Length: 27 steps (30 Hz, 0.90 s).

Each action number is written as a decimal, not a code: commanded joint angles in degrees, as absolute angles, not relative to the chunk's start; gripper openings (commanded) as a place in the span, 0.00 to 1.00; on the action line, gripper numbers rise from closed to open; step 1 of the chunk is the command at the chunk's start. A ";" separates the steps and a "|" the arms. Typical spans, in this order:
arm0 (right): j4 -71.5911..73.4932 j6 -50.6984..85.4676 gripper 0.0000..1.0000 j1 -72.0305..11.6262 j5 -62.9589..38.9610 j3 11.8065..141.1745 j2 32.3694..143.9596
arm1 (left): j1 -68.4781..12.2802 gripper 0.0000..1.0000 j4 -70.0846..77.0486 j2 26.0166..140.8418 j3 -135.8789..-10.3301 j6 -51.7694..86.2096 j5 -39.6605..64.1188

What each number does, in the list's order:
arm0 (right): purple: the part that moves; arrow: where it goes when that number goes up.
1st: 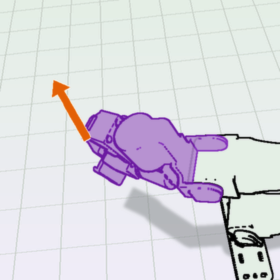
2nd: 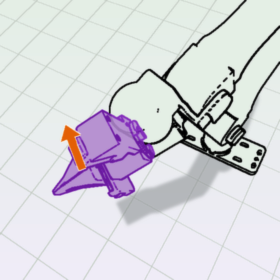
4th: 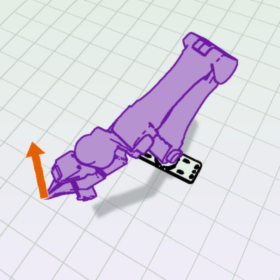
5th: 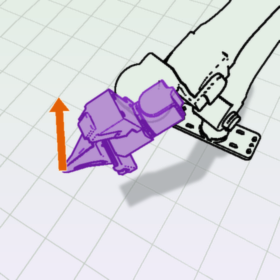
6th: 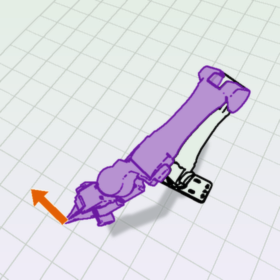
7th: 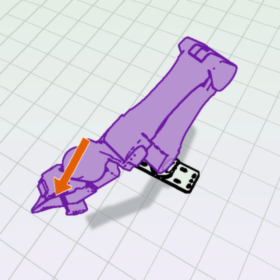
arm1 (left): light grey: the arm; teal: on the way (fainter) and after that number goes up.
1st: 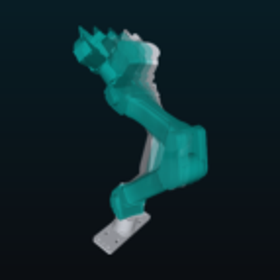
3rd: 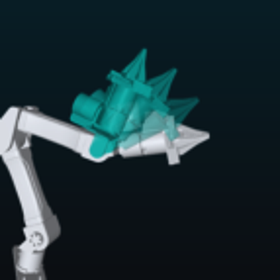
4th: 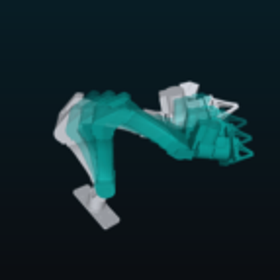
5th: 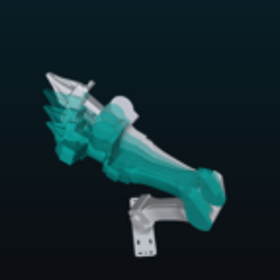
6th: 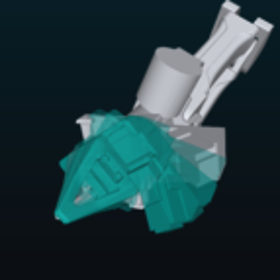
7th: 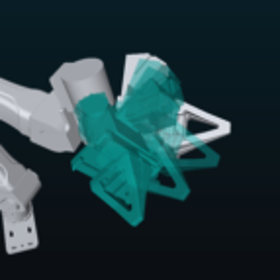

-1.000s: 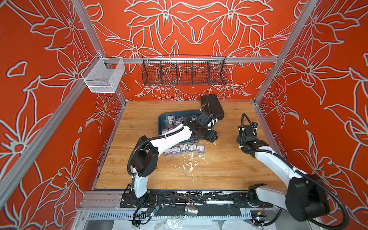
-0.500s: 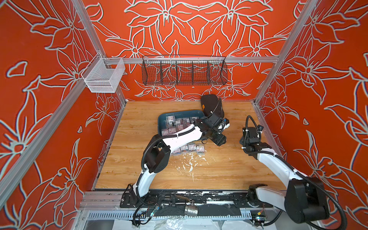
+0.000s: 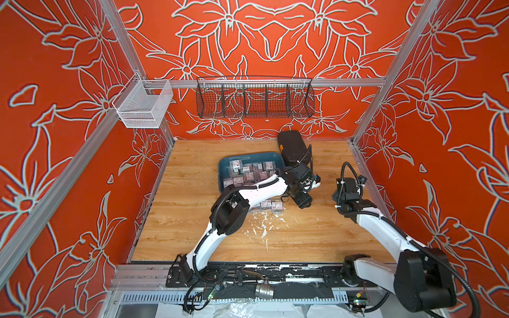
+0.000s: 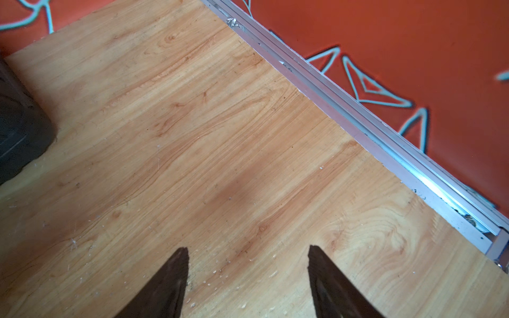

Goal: Take the paper clips out of the storage box
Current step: Place the boxed paper clips at the center of the board.

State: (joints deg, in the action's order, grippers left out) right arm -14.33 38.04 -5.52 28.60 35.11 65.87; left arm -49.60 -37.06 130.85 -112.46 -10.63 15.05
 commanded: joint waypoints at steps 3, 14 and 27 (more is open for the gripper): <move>-14.44 39.70 0.71 -5.10 29.71 35.26 64.98 | -49.88 0.27 -41.13 132.36 -113.32 -15.91 12.54; -14.75 39.23 0.69 -5.10 29.00 36.36 66.52 | -49.22 0.34 -40.99 133.45 -110.86 -19.44 8.28; -17.38 41.33 0.50 -5.58 18.73 39.15 71.23 | -49.18 0.86 -39.88 127.27 -107.25 -15.47 5.95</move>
State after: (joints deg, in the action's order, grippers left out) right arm -15.22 38.76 -5.43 24.67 36.86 69.41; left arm -49.45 -39.64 132.20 -107.87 -16.27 6.28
